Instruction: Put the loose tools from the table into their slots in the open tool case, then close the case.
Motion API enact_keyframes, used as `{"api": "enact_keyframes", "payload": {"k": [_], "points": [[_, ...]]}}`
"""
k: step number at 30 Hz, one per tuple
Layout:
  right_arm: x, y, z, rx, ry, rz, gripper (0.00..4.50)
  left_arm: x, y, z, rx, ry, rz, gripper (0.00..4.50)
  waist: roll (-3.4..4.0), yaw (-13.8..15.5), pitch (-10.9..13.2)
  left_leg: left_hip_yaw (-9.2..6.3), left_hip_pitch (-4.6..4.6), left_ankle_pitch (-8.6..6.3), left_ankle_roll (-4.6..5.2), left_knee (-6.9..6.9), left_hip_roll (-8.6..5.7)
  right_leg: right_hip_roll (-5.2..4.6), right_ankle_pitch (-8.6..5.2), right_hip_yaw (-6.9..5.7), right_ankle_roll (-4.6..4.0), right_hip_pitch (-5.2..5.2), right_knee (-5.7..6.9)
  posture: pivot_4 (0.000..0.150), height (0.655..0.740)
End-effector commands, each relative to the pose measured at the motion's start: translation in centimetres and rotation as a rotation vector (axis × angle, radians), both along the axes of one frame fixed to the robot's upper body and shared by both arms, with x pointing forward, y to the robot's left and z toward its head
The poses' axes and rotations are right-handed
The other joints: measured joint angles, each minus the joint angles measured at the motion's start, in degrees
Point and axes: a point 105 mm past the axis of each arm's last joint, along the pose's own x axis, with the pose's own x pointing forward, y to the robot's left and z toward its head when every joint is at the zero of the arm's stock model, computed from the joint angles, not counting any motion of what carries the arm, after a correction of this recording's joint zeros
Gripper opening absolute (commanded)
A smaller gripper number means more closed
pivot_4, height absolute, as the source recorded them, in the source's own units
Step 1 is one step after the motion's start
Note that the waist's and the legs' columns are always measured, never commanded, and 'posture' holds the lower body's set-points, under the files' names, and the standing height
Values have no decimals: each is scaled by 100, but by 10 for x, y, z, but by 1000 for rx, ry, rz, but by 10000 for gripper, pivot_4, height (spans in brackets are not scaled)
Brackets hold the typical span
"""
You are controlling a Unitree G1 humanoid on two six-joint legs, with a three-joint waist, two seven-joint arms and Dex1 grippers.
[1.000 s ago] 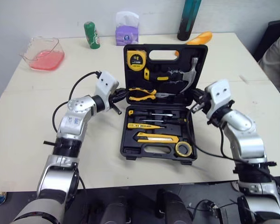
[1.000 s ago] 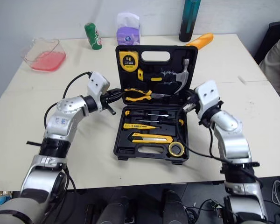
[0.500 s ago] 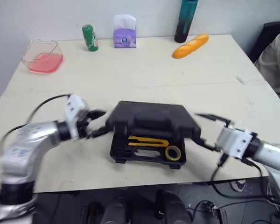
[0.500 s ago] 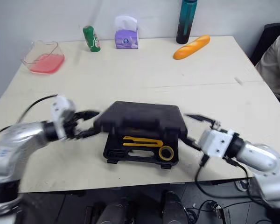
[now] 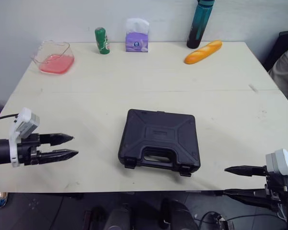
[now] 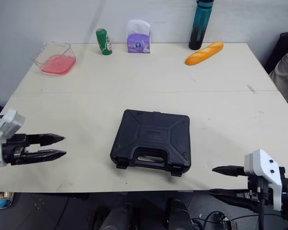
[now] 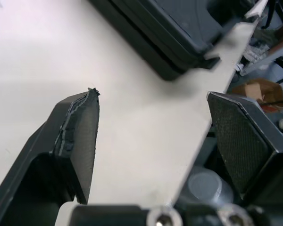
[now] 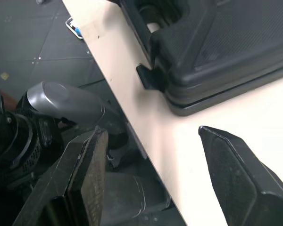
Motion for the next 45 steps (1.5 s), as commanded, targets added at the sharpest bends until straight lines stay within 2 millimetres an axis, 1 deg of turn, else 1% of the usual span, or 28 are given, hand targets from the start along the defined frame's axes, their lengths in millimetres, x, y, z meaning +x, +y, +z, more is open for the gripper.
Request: {"api": "enact_keyframes", "payload": {"k": [1, 3, 4, 7, 8, 9, 10, 11, 13, 15, 17, 20, 24, 29, 31, 33, 36, 39, 42, 45], "points": [[-4, 17, -3, 21, 16, 53, 29536, 31, -4, 2, 5, -90, 66, 35937, 0, -5, 0, 8, -5, 1, 2, 0, -1, 4, 1, -2, 1, -2, 4, 1500, 7348], [-5, 26, -10, 31, 40, 80, 23697, 56, -16, 0, 0, -124, 86, 30034, -10, 7, 3, 19, 0, 5, 9, 4, -6, 18, 4, -3, 8, 5, 3, 1500, 7348], [-5, 29, -13, 35, 48, 91, 19270, 65, -22, -1, 3, -134, 84, 25930, -14, 8, 2, 25, -6, 7, 12, 11, -7, 43, 10, -5, 19, 3, 0, 1500, 7348], [1, 38, -25, 40, 68, 103, 2792, 92, -43, -4, 28, -170, 48, 11327, -40, 3, -2, 50, 1, 11, 32, 19, -17, 56, 29, 2, 53, 9, -10, 1500, 7348], [3, 40, -27, 37, 68, 105, 452, 97, -47, -4, 30, -176, 40, 8505, -50, 0, 2, 52, 0, 14, 37, 25, -19, 56, 33, 5, 60, 10, -10, 1500, 7348], [8, 42, -31, 37, 72, 106, 0, 109, -53, -7, 39, -182, 37, 2776, -56, -4, 3, 55, -1, 17, 43, 26, -24, 53, 40, 14, 68, 9, -12, 1500, 7348], [12, 44, -34, 37, 75, 106, 0, 119, -60, -11, 60, -189, 29, 767, -68, -3, -4, 55, 0, 17, 45, 26, -29, 41, 42, 23, 70, 8, -12, 1500, 7348], [16, 46, -37, 36, 75, 108, 0, 126, -68, -18, 100, -205, -7, 767, -73, -5, -4, 55, 6, 18, 45, 26, -33, 25, 40, 30, 67, 10, -11, 1500, 7348], [23, 48, -41, 37, 78, 115, 0, 134, -79, -28, 135, -219, -62, 767, -74, -10, -5, 57, 2, 19, 46, 27, -36, 3, 39, 27, 64, 2, -4, 1500, 7348], [29, 51, -44, 47, 85, 124, 0, 150, -88, -30, 132, -234, -45, 767, -74, -9, -5, 60, -4, 19, 46, 22, -34, 6, 38, 9, 64, -5, -4, 1500, 7348], [34, 53, -46, 45, 86, 135, 0, 162, -98, -29, 125, -247, -38, 767, -79, -4, -2, 58, -14, 20, 48, 25, -33, 30, 38, -15, 63, -7, -7, 1500, 7348], [40, 54, -48, 41, 92, 151, 0, 170, -112, -27, 123, -268, -63, 767, -83, -4, 0, 54, -33, 24, 56, 34, -37, 29, 40, -28, 67, -12, -11, 1500, 7348], [50, 54, -50, 35, 84, 163, 0, 176, -126, -30, 129, -285, -92, 767, -84, -12, 1, 52, -33, 29, 66, 35, -44, 16, 45, -31, 76, -10, -13, 1500, 7348], [68, 48, -49, 16, 54, 148, 0, 173, -134, -37, 130, -282, -149, 767, -85, -31, 1, 52, -31, 31, 69, 39, -44, 9, 47, -30, 78, -10, -5, 1500, 7348], [73, 46, -47, 8, 46, 152, 0, 168, -133, -40, 140, -297, -189, 767, -85, -22, 1, 51, -32, 31, 69, 39, -44, 7, 47, -33, 78, -11, -5, 1500, 7348], [78, 45, -44, -1, 32, 156, 0, 159, -127, -48, 182, -314, -258, 767, -85, -24, 1, 50, -34, 31, 69, 39, -47, 2, 47, -34, 78, -12, -7, 1500, 7348], [86, 41, -41, -34, 3, 155, 0, 143, -117, -56, 205, -291, -344, 767, -84, -46, 1, 48, -34, 30, 68, 39, -46, -1, 47, -35, 78, -12, -10, 1500, 7348], [97, 35, -41, -75, -38, 131, 0, 127, -110, -58, 207, -279, -403, 767, -84, -48, 1, 46, -33, 29, 66, 38, -44, 0, 46, -39, 78, -12, -9, 1500, 7348], [111, 27, -39, -112, -98, 80, 0, 100, -110, -56, 175, -248, -494, 767, -83, -50, 1, 45, -33, 29, 66, 41, -45, -7, 46, -37, 77, -10, -7, 1500, 7348], [123, 22, -35, -116, -147, 32, 0, 69, -115, -55, 161, -227, -582, 767, -82, -68, 2, 43, -34, 29, 65, 41, -44, -12, 46, -34, 77, -10, -9, 1500, 7348]]}}
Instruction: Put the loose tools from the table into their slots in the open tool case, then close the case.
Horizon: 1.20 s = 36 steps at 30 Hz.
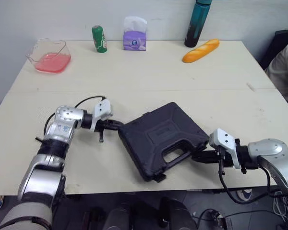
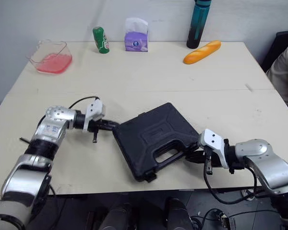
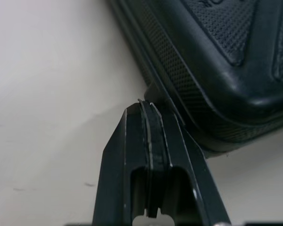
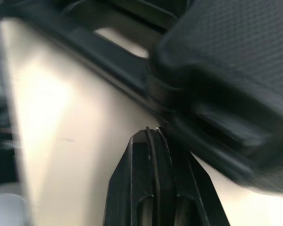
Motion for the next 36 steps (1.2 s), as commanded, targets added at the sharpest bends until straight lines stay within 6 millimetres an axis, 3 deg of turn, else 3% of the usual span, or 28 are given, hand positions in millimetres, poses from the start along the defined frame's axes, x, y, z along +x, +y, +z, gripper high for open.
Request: {"api": "enact_keyframes", "payload": {"k": [1, 6, 11, 14, 18, 22, 27, 29, 31, 36], "points": [[15, -3, 16, 7, -111, -36, 0, -34, -20, 12, -22, 10, -153, 767, 2, -5, 1, -1, 0, 0, 0, 0, 0, 1, 0, -1, 0, 0, 0, 1500, 7348], [16, -15, 11, -41, -106, -66, 0, -32, -23, 17, -42, -5, -92, 767, 4, 55, 3, -15, -2, 3, 2, 10, -1, -1, 0, -3, -1, 10, 3, 1500, 7348], [8, -35, 18, -77, -112, -124, 0, -30, -23, 46, -85, -4, -79, 767, 8, 45, 5, -15, -8, 1, 1, 8, 0, 4, 0, -16, -1, 7, -1, 1500, 7348], [10, -49, 22, -89, -139, -212, 0, -27, -39, 73, -185, -1, -89, 767, 8, 57, 5, -14, -10, 3, 4, 8, -2, 7, 0, -18, 0, 8, -1, 1500, 7348], [15, -56, 29, -25, -170, -342, 0, -10, -94, 99, -303, -30, -97, 767, 8, 108, 5, -25, -7, 9, 12, 15, -8, 4, 3, -27, 6, 23, -1, 1500, 7348], [22, -51, 31, 5, -201, -408, 0, 7, -144, 88, -266, -62, -115, 767, 9, 108, 4, -22, -8, 9, 13, 16, -11, 8, 6, -25, 10, 24, -6, 1500, 7348], [26, -47, 31, 12, -207, -427, 0, 8, -181, 73, -199, -68, -199, 767, 9, 42, 5, -12, -11, 9, 12, 8, -8, 16, 5, -20, 10, 13, -6, 1500, 7348], [26, -45, 31, 16, -209, -427, 0, 4, -200, 59, -121, -90, -265, 767, 9, 56, 5, -13, -14, 10, 11, 8, -8, 16, 5, -22, 10, 10, -6, 1500, 7348], [26, -42, 31, 25, -208, -421, 0, -1, -208, 45, -57, -110, -323, 767, 10, 58, 4, -13, -14, 10, 12, 8, -10, 13, 6, -21, 10, 10, -9, 1500, 7348], [25, -32, 31, 56, -203, -406, 0, 3, -207, -2, 135, -168, -345, 767, 10, 64, 3, -21, -14, 10, 12, 9, -9, 6, 6, -25, 10, 12, -14, 1500, 7348]]}}
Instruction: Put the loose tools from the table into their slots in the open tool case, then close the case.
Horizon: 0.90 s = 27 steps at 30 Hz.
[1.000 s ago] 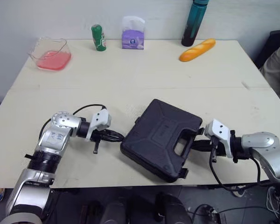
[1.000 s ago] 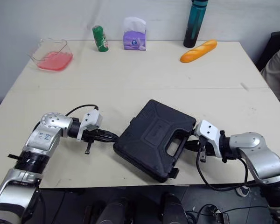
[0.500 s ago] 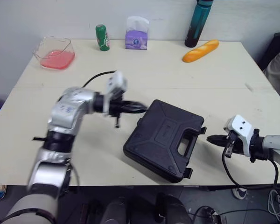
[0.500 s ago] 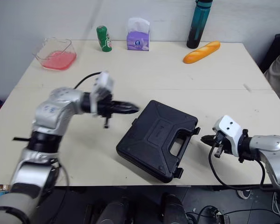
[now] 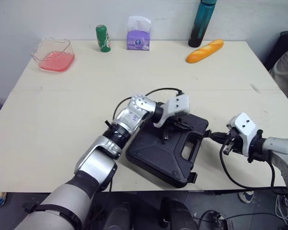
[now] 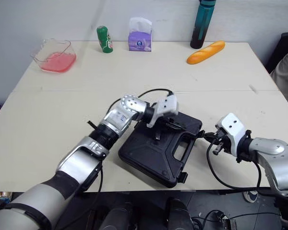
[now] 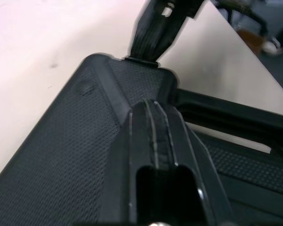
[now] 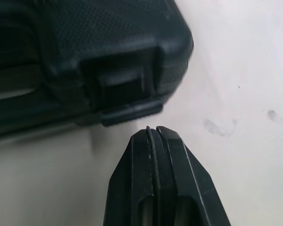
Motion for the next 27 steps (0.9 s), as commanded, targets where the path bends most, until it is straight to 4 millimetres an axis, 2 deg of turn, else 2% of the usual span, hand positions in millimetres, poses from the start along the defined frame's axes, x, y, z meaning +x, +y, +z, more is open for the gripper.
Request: {"api": "enact_keyframes", "payload": {"k": [1, 4, 9, 15, 19, 27], "points": [[-1, 10, 8, 12, -34, 29, 0, 3, 8, -43, 190, -23, 14, 767, 0, 4, -1, 0, 6, 0, 0, 0, 0, -2, 0, 0, 0, 6, 0, 1500, 7348], [-1, 13, 8, 13, -36, 34, 0, 4, 16, -66, 300, -57, 14, 767, -9, 6, -22, -3, 23, -2, 2, 0, 0, -12, 0, 1, 0, 23, -6, 1500, 7348], [0, 15, 9, 7, -39, 35, 0, 3, 19, -77, 340, -35, 28, 767, -24, 4, -83, -7, 33, -9, 3, 0, 4, -35, 0, 2, -1, 33, -13, 1500, 7348], [3, 21, 16, 21, -54, 55, 0, 3, 20, -80, 349, -52, 29, 767, -33, -8, -98, -7, 45, -16, 3, 0, 5, -50, -2, 30, -4, 40, -25, 1500, 7348], [4, 33, 23, 72, -57, 91, 0, 3, 19, -79, 347, -53, 30, 767, -36, -22, -100, -7, 46, -18, 2, 0, 6, -50, -2, 53, -4, 40, -25, 1500, 7348], [2, 55, 23, 113, -51, 148, 0, 1, 15, -80, 336, -44, 32, 767, -36, -118, -107, -1, 54, -26, -12, -8, 25, -29, -11, 59, -20, 39, -21, 1500, 7348]]}}
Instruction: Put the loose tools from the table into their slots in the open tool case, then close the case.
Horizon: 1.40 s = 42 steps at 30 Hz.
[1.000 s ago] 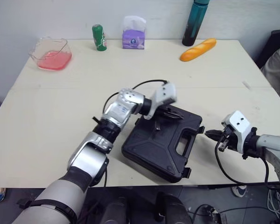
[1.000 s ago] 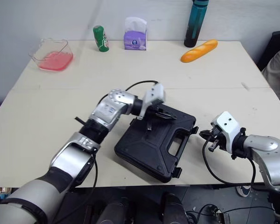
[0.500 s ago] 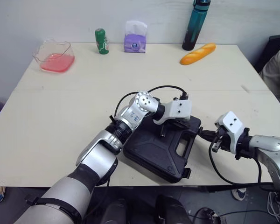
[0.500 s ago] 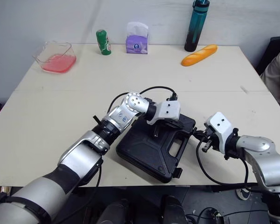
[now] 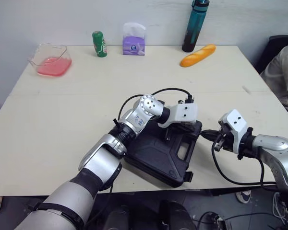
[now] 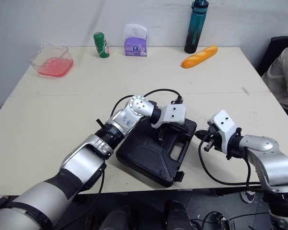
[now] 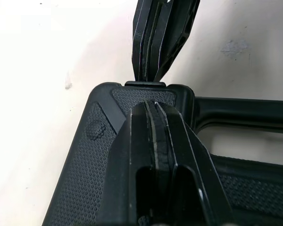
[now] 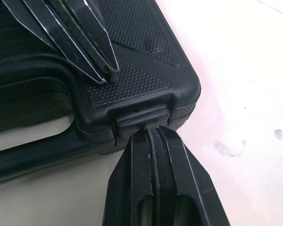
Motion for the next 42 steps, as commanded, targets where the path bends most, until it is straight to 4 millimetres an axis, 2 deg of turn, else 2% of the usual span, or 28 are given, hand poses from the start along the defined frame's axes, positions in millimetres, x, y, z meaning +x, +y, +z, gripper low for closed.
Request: {"api": "enact_keyframes", "payload": {"k": [1, 5, 7, 11, 12, 15, 18, 21, 24, 27, 32, 34, 42], "points": [[-5, 33, 21, 45, -75, 132, 0, -5, 22, -67, 232, 125, 61, 767, 0, -42, -1, 0, 0, -1, -2, 0, 3, 3, -1, 0, -1, 0, 0, 1500, 7348], [-4, 31, 18, 13, -77, 131, 0, -7, 20, -67, 214, 151, 69, 767, 0, -68, -10, 3, 3, -4, -8, -7, 12, 15, -4, 1, -7, -2, 5, 1500, 7348], [-5, 25, 15, -11, -65, 114, 0, -7, 17, -59, 157, 225, 97, 767, -5, -66, -18, 4, 4, -4, -10, -8, 16, 18, -5, 0, -9, -2, 8, 1500, 7348], [-14, 5, 8, -83, -33, 97, 0, -8, 15, -23, 4, 261, 74, 767, -1, -42, -18, 3, -2, -4, -10, -12, 15, 18, -6, 1, -11, -10, 9, 1500, 7348], [-18, -1, 7, -92, -20, 90, 0, -12, 16, -8, -45, 274, 46, 767, 2, -35, -16, 2, -7, -3, -11, -14, 16, 20, -7, -1, -12, -14, 15, 1500, 7348], [-34, -11, 6, -98, 29, 103, 0, -32, 32, 34, -143, 314, -84, 767, 34, -21, 10, 6, -20, -1, -8, -11, 8, 17, -6, -1, -10, -25, 19, 1500, 7348], [-53, -6, 6, -79, 83, 164, 0, -54, 54, 43, -112, 366, -161, 767, 61, -30, 27, 8, -35, 3, -10, -12, 9, 23, -5, 2, -9, -42, 22, 1500, 7348], [-79, 10, -3, -49, 167, 262, 0, -82, 78, 24, -15, 392, -238, 767, 68, 5, 24, 7, -35, 6, -15, -12, 12, 32, -6, -5, -10, -41, 21, 1500, 7348], [-101, 24, -11, -34, 240, 349, 0, -98, 84, 15, 19, 442, -236, 767, 64, 54, 26, 5, -25, 5, -15, -12, 10, 30, -6, 2, -10, -29, 17, 1500, 7348], [-106, 31, -13, -31, 242, 375, 0, -96, 81, 6, 53, 416, -197, 767, 57, 131, 31, -5, -32, 10, -2, 4, -8, 23, -4, 3, -6, -29, 10, 1500, 7348], [-112, 35, -16, -30, 269, 393, 0, -99, 90, -21, 203, 331, -212, 767, 60, 133, 29, -7, -27, 0, 2, -3, -10, -2, -3, 12, -5, -28, 1, 1500, 7348], [-114, 37, -18, -26, 282, 406, 0, -93, 87, -33, 243, 264, -182, 767, 61, 128, 28, -7, -25, 0, -2, -6, -5, 4, -6, 8, -11, -28, 2, 1500, 7348], [-117, 43, -16, 10, 310, 430, 0, -92, 80, -49, 281, 203, -178, 767, 54, 162, 17, -15, 9, -6, 12, -5, -6, -4, -2, 5, -4, 26, -19, 1500, 7348]]}}
